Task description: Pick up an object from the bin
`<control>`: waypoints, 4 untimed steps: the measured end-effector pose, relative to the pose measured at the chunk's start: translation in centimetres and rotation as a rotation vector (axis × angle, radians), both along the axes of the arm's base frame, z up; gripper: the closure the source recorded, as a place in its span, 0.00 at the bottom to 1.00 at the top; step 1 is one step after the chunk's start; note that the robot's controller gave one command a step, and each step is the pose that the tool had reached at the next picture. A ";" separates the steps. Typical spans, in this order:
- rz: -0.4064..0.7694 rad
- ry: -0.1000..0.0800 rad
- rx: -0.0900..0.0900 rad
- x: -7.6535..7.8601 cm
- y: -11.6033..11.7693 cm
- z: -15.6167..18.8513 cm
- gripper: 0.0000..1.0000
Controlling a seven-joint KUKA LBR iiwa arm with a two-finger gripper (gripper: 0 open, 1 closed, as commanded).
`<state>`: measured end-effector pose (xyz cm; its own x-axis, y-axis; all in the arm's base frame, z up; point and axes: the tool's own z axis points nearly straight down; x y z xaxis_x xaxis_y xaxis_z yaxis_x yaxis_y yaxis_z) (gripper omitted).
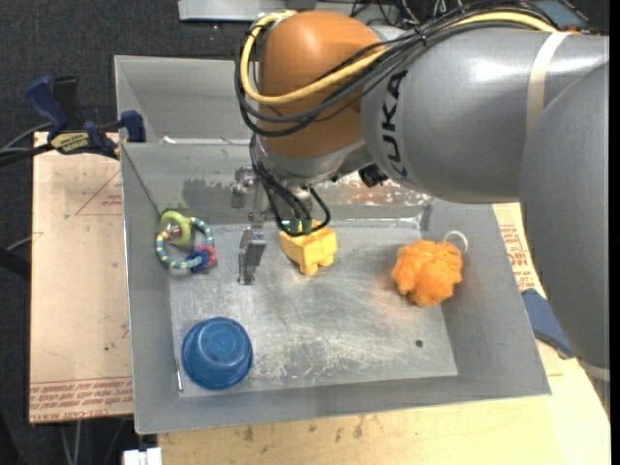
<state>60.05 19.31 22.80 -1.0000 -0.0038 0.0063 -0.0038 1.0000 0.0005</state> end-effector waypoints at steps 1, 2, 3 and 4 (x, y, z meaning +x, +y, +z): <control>-0.003 -0.007 0.001 0.2 -0.1 0.5 0.00; 0.035 -0.017 0.003 0.6 1.7 -3.7 0.00; 0.051 -0.013 0.003 3.2 4.8 -8.5 0.00; 0.101 -0.014 0.004 3.3 4.4 -15.4 1.00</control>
Offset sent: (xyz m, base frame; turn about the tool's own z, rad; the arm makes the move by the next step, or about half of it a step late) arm 0.0052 0.0473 -0.1180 -0.1054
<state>63.37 23.70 7.41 -0.9945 -0.1047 -0.0083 -0.1047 0.9945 0.0036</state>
